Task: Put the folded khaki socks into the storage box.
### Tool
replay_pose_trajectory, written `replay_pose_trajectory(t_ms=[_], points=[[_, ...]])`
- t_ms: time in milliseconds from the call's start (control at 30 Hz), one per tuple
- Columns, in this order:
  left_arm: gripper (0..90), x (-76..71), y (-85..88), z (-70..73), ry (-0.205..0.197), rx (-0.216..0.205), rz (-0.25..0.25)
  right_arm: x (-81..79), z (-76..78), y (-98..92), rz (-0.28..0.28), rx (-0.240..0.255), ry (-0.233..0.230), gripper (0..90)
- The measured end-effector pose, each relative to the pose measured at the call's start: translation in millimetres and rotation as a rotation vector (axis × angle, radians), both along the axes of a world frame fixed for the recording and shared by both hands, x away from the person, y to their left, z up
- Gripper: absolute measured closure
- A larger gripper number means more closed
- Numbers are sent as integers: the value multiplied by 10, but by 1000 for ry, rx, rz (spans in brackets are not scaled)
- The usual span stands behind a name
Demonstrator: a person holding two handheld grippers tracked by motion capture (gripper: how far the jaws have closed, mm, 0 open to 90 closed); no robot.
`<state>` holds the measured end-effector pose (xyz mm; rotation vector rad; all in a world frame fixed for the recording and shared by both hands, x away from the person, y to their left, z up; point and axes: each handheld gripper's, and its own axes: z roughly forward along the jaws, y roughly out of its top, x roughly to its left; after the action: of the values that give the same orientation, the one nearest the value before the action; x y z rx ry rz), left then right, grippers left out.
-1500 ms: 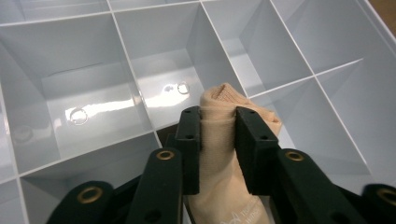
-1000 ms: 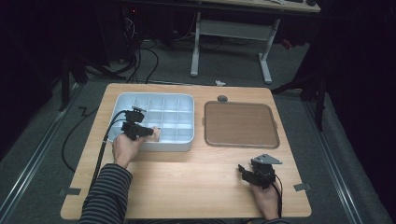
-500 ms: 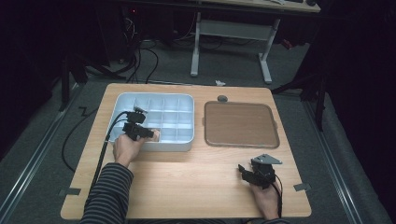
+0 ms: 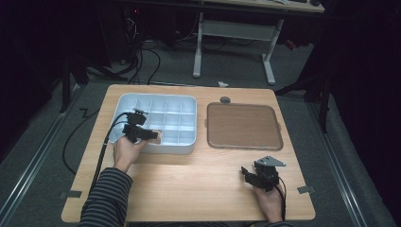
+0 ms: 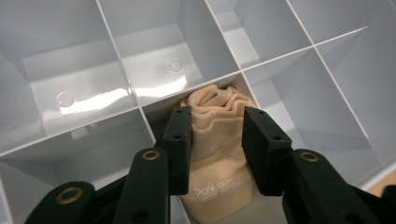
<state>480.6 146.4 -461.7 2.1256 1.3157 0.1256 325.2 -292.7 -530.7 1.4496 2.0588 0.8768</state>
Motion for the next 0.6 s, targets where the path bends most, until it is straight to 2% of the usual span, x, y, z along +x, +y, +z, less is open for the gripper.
replay_pose_trajectory(t_ms=[100, 333, 600], points=[[608, -48, 10, 67, -36, -5, -5, 0, 0, 0, 0, 0, 0, 390], [596, -120, 49, 160, -77, -15, -6, 0, 0, 0, 0, 0, 0, 390], [599, -244, 181, 238, -112, -54, 2, 0, 0, 0, 0, 0, 0, 390]])
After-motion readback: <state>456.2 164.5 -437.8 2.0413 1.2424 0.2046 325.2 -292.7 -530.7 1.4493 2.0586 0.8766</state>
